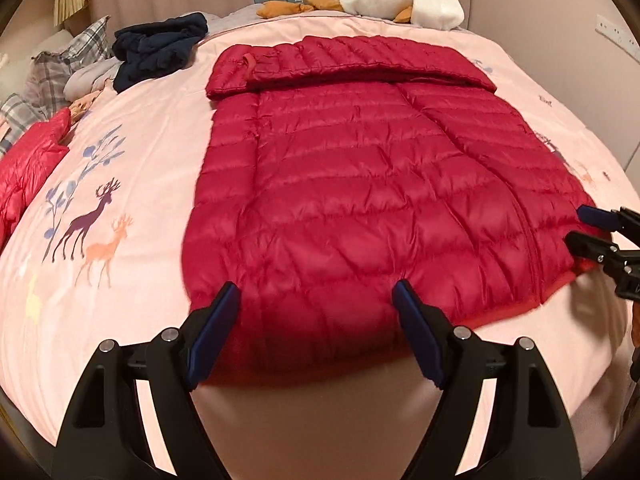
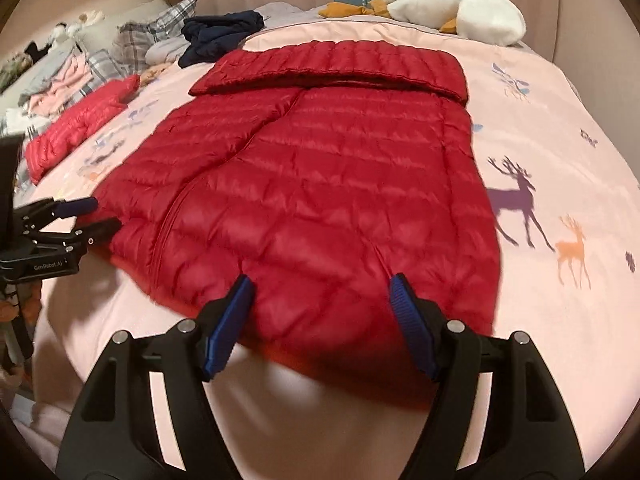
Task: Fold large clothes
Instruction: 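Grasp the jacket hem with the right tool and lift it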
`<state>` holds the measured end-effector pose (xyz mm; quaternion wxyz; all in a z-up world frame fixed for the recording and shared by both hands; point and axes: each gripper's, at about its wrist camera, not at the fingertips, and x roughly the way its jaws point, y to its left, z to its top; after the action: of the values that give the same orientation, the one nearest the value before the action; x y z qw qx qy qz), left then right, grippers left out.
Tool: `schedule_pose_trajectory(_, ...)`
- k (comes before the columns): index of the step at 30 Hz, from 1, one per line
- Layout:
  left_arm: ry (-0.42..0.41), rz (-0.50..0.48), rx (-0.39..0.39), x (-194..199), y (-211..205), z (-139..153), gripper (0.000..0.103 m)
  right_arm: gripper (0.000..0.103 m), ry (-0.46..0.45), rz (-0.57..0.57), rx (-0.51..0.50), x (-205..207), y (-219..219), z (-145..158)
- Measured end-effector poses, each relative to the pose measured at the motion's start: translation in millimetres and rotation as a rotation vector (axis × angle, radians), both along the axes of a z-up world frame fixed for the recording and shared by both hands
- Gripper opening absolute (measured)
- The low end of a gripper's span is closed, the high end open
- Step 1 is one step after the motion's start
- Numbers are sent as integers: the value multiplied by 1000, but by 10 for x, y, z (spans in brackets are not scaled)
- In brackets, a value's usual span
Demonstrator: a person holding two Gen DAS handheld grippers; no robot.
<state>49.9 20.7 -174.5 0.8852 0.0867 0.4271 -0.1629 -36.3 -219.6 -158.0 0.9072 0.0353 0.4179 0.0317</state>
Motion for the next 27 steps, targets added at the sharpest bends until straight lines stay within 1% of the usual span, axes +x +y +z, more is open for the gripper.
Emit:
schedule_pose_trajectory(2, 0, 23, -32, -36, 111, 58, 80, 72, -10, -17, 16, -85, -103, 50)
schedule_pose_trajectory(3, -4, 39, -43, -47, 163, 83, 80, 73, -22, -44, 15, -136, -179, 94)
schedule_pose_trajectory(4, -12, 70, -46, -49, 235, 109, 81, 75, -28, -64, 13, -160, -217, 115)
schedule_pose_trajectory(5, -20, 98, -44, -37, 292, 128, 86, 75, -32, -93, 14, -188, -288, 138)
schedule_pose_trajectory(6, -29, 124, -44, -29, 349, 144, 88, 75, -35, -119, 19, -218, -356, 153)
schedule_pose_trajectory(7, -33, 150, -51, -9, 430, 158, 88, 75, -37, -133, 26, -238, -411, 165)
schedule_pose_trajectory(12, -11, 204, -91, 79, 630, 175, 88, 77, -35, -201, 111, -273, -662, 149)
schedule_pose_trajectory(19, 74, 203, -205, 223, 716, 96, 88, 78, 4, -227, 247, -216, -819, 8)
schedule_pose_trajectory(23, 105, 181, -226, 278, 670, 20, 88, 79, 31, -223, 306, -156, -842, -74)
schedule_pose_trajectory(27, 127, 152, -230, 320, 589, -53, 88, 80, 46, -213, 319, -90, -828, -135)
